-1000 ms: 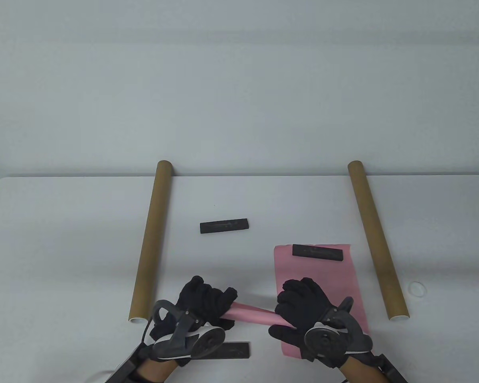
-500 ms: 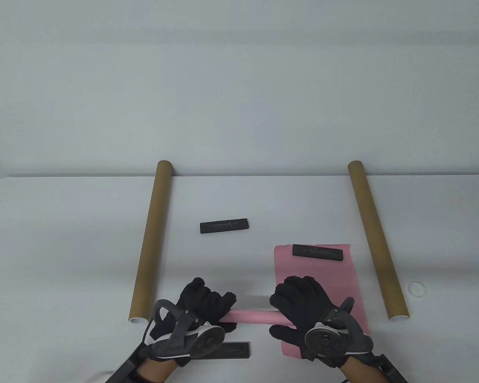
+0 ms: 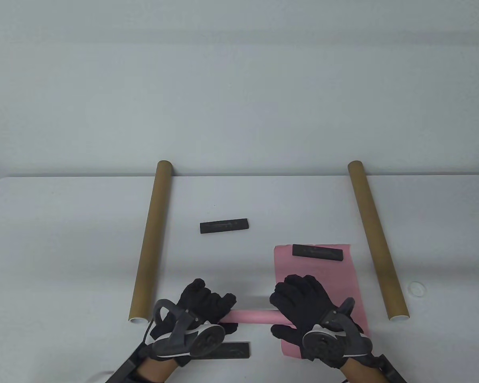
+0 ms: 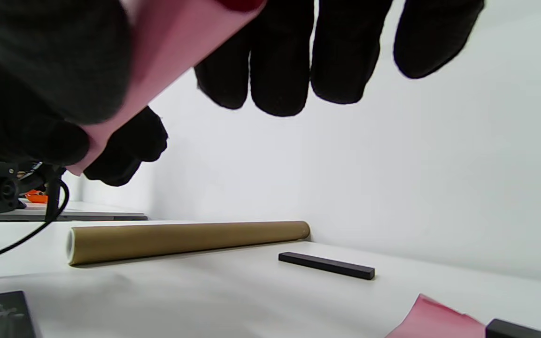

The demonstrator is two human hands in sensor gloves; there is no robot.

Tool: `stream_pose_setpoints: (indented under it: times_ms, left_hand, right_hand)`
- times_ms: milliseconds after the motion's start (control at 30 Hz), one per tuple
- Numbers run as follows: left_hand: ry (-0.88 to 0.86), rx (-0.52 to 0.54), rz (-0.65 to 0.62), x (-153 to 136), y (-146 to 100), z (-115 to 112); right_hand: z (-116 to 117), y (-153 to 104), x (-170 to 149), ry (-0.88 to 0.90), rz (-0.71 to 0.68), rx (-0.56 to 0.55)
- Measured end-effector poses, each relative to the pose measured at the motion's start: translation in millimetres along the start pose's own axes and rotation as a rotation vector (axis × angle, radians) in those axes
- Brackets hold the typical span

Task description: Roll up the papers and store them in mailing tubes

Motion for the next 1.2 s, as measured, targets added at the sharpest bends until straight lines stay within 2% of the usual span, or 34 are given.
stream_pose_setpoints:
  times_ms: [167, 267, 400, 567, 733, 900, 1000, 1200]
  left_hand:
    - [0.09, 0.046, -0.023, 6, -2, 6]
    - [0.066, 0.041, 0.003, 4, -1, 7]
    - [-0.015, -0.003, 0.018, -2, 0, 1]
    - [0.045, -0.004, -0.031, 5, -1, -1]
    - [0.08, 0.053, -0.054, 14, -2, 9]
    - [-0.011, -0.024, -0.031, 6, 1, -1]
    - [-0.004, -0.049, -0.024, 4, 1, -6]
    - [0.149, 0.049, -0.042, 14, -1, 9]
  right_hand:
    - [7, 2, -5, 0.07, 0.023, 0.064]
    - [3, 1, -5, 0.098, 0.034, 0.028]
    - [-5, 1, 4, -0.011, 0.0, -0.017]
    - [5, 3, 1, 0.02, 0.008, 0.061]
    - [5, 4, -3, 0.066, 0.02, 0.068]
    - [1, 1, 1, -0.002, 0.005, 0.024]
    - [2, 3, 4, -0.023, 0.0, 0.035]
    - [4, 4, -1, 0.031, 0.013, 0.068]
Point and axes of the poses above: the tracker on the back of each hand, its own x axis roughly to the thumb side, its own y axis roughly from the wrist to the fingertips, z = x × y, the point moved 5 cm from there along y, roughly from the wrist to the fingertips, and after that the axes turned 1 degree about -z, right-handed, at the moved point
